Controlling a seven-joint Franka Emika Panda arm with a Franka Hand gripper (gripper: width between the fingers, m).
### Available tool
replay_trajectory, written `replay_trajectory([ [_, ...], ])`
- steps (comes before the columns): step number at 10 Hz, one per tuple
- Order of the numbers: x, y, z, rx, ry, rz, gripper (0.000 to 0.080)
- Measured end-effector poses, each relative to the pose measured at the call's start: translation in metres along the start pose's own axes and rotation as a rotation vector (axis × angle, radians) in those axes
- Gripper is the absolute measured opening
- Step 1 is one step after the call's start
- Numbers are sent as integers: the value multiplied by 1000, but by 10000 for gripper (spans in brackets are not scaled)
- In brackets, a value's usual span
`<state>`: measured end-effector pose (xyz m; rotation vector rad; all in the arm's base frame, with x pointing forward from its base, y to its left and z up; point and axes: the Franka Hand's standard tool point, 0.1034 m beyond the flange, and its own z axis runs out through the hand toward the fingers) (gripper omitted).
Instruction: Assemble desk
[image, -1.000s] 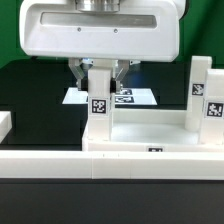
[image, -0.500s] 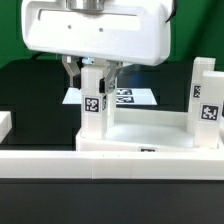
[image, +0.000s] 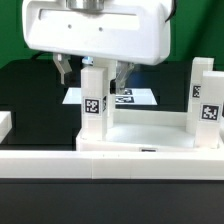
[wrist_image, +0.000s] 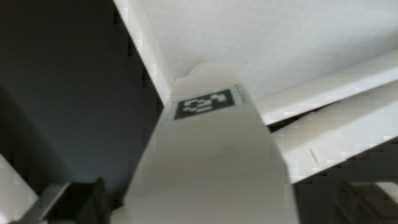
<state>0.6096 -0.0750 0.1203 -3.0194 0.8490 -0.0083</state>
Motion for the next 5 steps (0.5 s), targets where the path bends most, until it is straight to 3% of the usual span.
replay_trajectory([
  [2,5,13,-27,9,-44,-2,647],
  [3,11,13,-32,11,-38,1,649],
  [5,9,12,-27,8,-36,-2,649],
])
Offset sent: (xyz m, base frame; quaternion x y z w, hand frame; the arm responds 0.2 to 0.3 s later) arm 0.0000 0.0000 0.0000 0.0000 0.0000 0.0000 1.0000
